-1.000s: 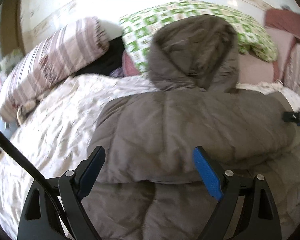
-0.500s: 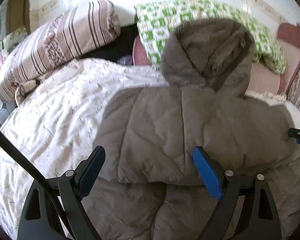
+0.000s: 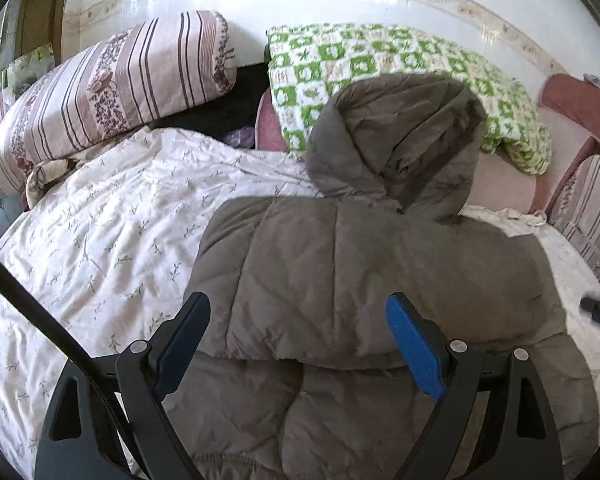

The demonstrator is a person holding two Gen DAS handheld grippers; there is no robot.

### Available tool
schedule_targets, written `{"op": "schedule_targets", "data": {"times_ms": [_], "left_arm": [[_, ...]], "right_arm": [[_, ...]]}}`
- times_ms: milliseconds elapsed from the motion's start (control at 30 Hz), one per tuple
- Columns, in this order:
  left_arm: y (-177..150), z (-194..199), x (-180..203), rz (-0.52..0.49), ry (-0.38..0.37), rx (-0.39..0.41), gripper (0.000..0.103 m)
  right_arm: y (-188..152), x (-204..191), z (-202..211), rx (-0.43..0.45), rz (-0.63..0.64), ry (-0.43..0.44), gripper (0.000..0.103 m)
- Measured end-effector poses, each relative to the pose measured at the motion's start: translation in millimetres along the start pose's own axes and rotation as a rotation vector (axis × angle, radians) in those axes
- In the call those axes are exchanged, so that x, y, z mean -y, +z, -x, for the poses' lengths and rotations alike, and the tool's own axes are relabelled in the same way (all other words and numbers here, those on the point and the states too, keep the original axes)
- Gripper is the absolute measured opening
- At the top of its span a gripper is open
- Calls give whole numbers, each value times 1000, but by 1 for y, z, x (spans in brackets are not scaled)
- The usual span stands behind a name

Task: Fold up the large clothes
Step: 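Move the right gripper up to the hood and close on it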

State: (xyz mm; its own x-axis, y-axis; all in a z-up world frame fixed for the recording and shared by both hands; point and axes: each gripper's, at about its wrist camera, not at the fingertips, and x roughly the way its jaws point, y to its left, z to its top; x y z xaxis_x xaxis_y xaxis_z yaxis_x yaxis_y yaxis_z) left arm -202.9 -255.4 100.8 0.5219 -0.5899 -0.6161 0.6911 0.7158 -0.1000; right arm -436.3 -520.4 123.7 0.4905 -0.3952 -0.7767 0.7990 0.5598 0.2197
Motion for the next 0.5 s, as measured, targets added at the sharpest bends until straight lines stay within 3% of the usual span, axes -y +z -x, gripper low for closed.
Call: {"op": "schedule_targets", "data": {"times_ms": [200,500], "left_arm": [[7,13,-10,37,-6,5,89],[23,23,-38,131,-13,14,89]], "right_arm": [[-6,-16,14,-68,-1,-2,69],[90,-83,51,-74,-31,125,72]]}}
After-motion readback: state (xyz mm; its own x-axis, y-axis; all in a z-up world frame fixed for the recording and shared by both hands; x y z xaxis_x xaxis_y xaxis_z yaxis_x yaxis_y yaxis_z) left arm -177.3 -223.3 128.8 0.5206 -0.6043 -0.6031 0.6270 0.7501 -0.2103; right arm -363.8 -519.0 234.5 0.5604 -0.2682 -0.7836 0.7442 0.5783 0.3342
